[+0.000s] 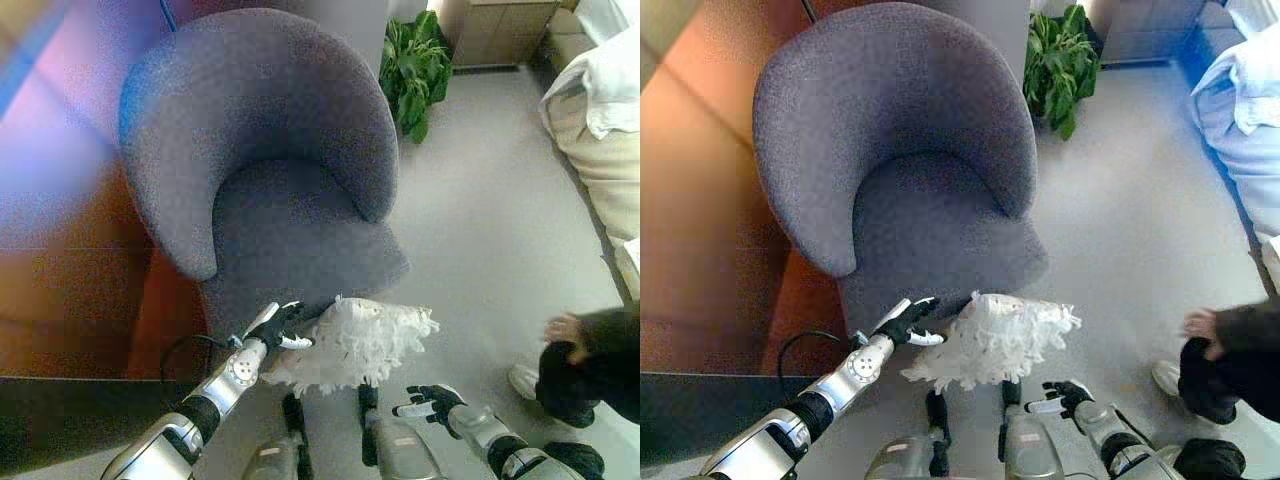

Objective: Pick up the pillow and put it on the sofa.

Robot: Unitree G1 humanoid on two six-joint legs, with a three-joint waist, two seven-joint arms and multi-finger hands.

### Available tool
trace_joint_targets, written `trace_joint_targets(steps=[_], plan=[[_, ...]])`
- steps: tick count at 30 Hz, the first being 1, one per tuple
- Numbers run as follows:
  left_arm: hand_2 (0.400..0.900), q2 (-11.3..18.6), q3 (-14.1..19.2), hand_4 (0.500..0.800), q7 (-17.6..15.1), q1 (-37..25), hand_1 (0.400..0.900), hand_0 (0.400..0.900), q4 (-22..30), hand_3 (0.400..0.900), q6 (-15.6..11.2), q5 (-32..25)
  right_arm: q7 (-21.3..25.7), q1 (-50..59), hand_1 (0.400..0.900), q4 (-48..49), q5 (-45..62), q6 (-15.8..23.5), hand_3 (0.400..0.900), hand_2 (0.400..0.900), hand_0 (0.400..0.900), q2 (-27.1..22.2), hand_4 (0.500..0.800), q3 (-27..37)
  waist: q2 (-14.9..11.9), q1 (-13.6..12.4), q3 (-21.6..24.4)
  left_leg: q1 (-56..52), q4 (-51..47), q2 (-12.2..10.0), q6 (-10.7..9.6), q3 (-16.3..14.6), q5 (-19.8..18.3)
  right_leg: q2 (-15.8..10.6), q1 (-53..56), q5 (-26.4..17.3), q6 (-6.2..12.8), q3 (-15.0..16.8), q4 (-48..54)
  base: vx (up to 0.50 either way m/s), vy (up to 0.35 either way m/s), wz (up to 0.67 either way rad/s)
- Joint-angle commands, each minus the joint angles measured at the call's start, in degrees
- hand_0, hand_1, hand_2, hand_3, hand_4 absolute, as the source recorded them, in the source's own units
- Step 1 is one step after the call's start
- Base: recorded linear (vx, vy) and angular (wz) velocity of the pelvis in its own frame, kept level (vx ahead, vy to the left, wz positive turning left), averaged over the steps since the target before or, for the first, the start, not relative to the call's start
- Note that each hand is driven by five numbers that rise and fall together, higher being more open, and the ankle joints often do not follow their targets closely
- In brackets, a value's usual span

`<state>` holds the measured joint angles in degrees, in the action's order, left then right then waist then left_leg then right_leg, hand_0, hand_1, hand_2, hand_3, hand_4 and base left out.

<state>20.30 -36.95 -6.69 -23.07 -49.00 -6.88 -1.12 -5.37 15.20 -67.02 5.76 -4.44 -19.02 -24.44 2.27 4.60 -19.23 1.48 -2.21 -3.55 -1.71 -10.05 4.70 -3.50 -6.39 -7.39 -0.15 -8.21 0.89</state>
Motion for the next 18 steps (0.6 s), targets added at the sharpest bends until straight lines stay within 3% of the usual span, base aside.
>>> trace_joint_targets(steps=[1, 18], plan=[[0.9, 0.0, 2.0, 0.8, -1.1, -3.0, 0.9, 0.9, 0.7, 0.9, -3.5, -1.1, 0.0, 0.8, 0.9, -0.1, -1.5, 0.6, 0.9, 0.9, 0.9, -1.1, 0.8, -1.2, -1.8, 0.1, 0.8, 2.1, 8.1, -1.8, -2.0, -0.5, -7.1, -3.8, 0.6, 7.8, 5.4, 1.4, -4.6, 0.0, 0.0, 0.0], [0.9, -0.3, 1.4, 0.8, -1.6, -3.7, 0.9, 0.9, 0.8, 0.9, -3.7, -0.8, 0.5, 1.6, 0.9, 0.2, -1.0, 0.8, 0.9, 0.9, 0.9, -1.0, 0.8, -1.4, -1.7, 0.4, -0.8, 3.5, 9.3, -2.1, -1.9, -0.5, -7.2, -4.1, -1.0, 8.1, 5.44, 1.8, -6.1, 0.0, -0.002, 0.0]])
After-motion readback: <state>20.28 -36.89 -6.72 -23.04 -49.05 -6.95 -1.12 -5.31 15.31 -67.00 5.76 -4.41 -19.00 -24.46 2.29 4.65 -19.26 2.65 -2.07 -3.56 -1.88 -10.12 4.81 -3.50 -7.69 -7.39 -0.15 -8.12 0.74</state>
